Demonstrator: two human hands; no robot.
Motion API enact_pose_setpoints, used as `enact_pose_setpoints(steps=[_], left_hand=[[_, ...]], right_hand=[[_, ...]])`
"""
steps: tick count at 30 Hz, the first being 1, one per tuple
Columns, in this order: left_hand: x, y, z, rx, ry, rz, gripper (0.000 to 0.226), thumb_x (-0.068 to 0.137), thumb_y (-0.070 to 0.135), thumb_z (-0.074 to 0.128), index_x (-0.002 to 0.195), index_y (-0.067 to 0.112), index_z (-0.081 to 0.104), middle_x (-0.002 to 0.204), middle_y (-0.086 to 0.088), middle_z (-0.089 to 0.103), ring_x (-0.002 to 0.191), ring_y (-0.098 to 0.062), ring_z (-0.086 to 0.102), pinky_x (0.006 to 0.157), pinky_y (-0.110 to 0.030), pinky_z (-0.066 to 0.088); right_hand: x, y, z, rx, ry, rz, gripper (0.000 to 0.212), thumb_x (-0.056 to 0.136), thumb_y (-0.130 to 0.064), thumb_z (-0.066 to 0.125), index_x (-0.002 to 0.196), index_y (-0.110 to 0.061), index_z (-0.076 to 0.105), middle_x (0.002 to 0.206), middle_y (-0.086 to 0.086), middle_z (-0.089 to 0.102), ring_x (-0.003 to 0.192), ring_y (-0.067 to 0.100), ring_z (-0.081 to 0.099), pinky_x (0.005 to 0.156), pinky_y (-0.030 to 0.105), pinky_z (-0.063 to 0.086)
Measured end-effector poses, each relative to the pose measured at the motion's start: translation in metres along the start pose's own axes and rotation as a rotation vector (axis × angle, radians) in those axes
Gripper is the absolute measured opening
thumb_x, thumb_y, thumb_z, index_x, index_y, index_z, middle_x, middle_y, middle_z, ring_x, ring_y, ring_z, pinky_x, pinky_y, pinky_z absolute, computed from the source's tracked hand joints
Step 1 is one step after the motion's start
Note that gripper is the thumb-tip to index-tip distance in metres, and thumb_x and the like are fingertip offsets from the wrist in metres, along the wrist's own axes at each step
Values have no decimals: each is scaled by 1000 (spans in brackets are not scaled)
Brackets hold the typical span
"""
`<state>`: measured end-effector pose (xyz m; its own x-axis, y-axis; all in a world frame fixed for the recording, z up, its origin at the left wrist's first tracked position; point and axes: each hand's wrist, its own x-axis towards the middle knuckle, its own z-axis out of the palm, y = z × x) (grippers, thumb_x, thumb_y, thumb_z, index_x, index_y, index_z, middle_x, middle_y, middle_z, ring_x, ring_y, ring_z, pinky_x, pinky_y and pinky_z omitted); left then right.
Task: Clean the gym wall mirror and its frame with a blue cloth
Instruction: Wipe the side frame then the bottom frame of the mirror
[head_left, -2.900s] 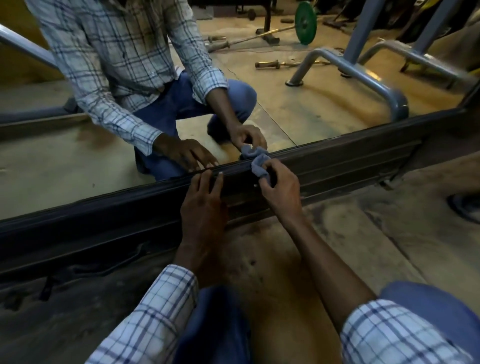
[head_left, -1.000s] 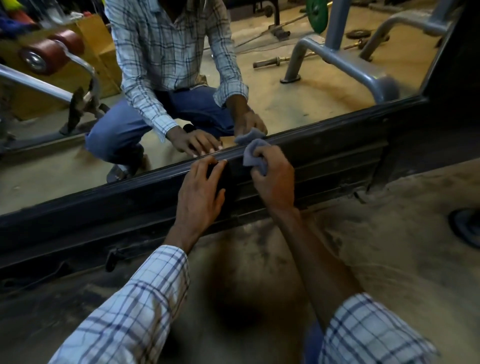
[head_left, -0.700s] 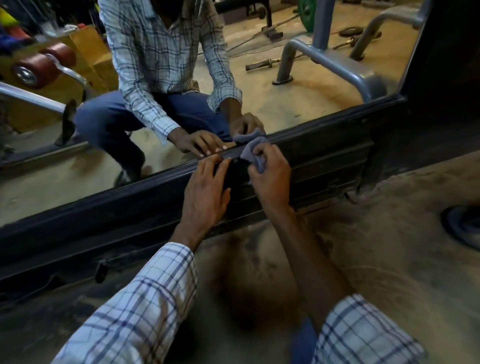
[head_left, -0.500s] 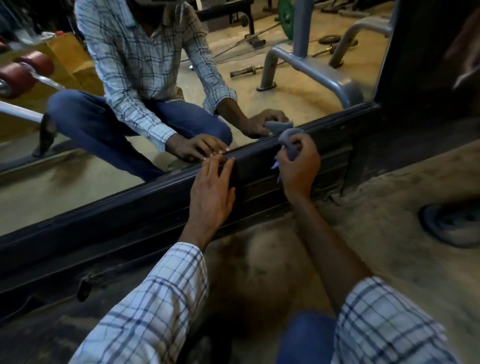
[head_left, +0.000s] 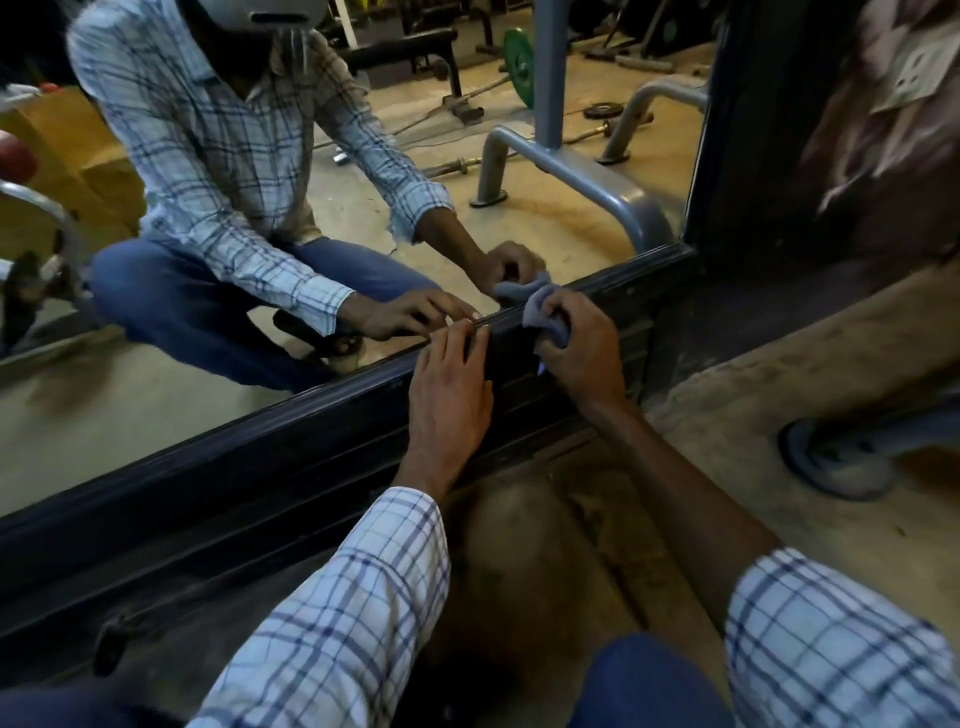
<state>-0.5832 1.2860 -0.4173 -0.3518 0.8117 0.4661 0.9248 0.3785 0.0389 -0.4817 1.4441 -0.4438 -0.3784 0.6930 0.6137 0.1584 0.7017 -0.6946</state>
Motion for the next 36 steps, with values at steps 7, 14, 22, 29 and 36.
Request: enact_pose_setpoints(steps=[7, 14, 22, 29, 36], left_hand=[[26, 16, 22, 9, 72, 115, 69, 84, 19, 80, 146, 10, 53, 144, -13, 50, 130, -28, 46, 107, -42, 47], [47, 40, 43, 6, 104, 153, 70, 83, 21, 81, 146, 8, 53, 145, -14, 50, 129, -28, 44, 107, -44, 46], [71, 68, 55, 5, 101, 202, 70, 84, 24, 81, 147, 10, 52, 147, -13, 48, 129, -27, 44, 105, -41, 47], [102, 102, 71, 7, 102, 266, 65, 85, 20, 81, 143, 8, 56, 144, -14, 54, 127, -30, 51, 101, -43, 50], [121, 129, 89, 0, 135, 252, 63, 85, 21, 80, 142, 7, 58, 143, -15, 55, 127, -32, 50, 101, -45, 50]], right_hand=[[10, 26, -13, 10, 39, -50, 20, 83, 0, 69, 100, -9, 63, 98, 1, 60, 89, 10, 54, 79, 5, 38], [39, 67, -47, 43, 353, 188, 13, 86, 0, 68, 94, -8, 63, 87, 5, 63, 75, 0, 56, 68, 3, 36], [55, 93, -67, 15, 414, 245, 13, 88, -4, 69, 99, -8, 64, 92, -3, 61, 81, 3, 53, 69, 12, 37], [68, 116, -91, -30, 334, 220, 18, 82, -1, 69, 92, -12, 59, 88, -1, 61, 80, 5, 53, 67, 13, 38], [65, 127, -87, 0, 383, 261, 22, 87, -10, 68, 109, -9, 64, 104, 4, 67, 96, 16, 63, 82, 26, 49]])
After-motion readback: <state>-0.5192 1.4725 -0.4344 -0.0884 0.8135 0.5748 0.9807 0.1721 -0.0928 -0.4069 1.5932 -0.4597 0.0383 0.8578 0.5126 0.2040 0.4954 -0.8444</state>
